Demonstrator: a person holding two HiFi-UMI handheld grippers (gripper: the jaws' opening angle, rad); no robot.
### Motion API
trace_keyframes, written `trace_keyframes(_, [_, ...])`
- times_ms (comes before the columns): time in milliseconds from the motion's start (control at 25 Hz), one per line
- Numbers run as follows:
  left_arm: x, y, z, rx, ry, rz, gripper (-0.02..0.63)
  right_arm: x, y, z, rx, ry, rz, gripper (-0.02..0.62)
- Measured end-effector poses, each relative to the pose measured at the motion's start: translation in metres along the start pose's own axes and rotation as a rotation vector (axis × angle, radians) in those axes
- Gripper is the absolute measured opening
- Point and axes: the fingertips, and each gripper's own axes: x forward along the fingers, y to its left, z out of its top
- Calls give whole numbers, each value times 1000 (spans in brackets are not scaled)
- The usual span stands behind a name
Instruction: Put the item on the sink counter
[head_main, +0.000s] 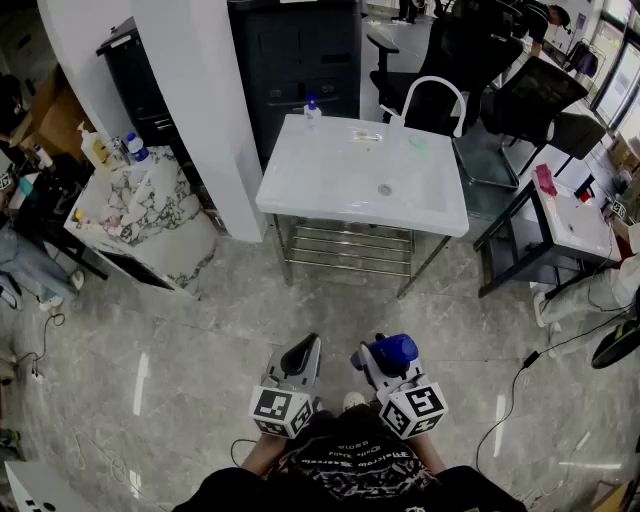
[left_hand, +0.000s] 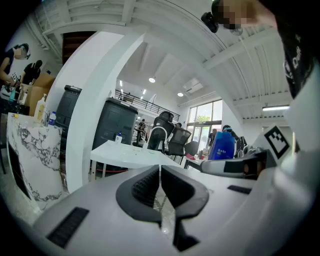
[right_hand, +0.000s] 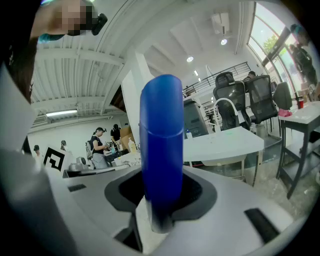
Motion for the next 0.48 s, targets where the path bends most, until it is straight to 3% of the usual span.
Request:
trace_keyframes(320, [-21,2,6,36,7,-43,14,-11,7,-1,-33,-9,-81,144])
trace_keyframes(480, [-26,10,6,40,7,-72,14,-10,14,-2,17,-49,-74,147])
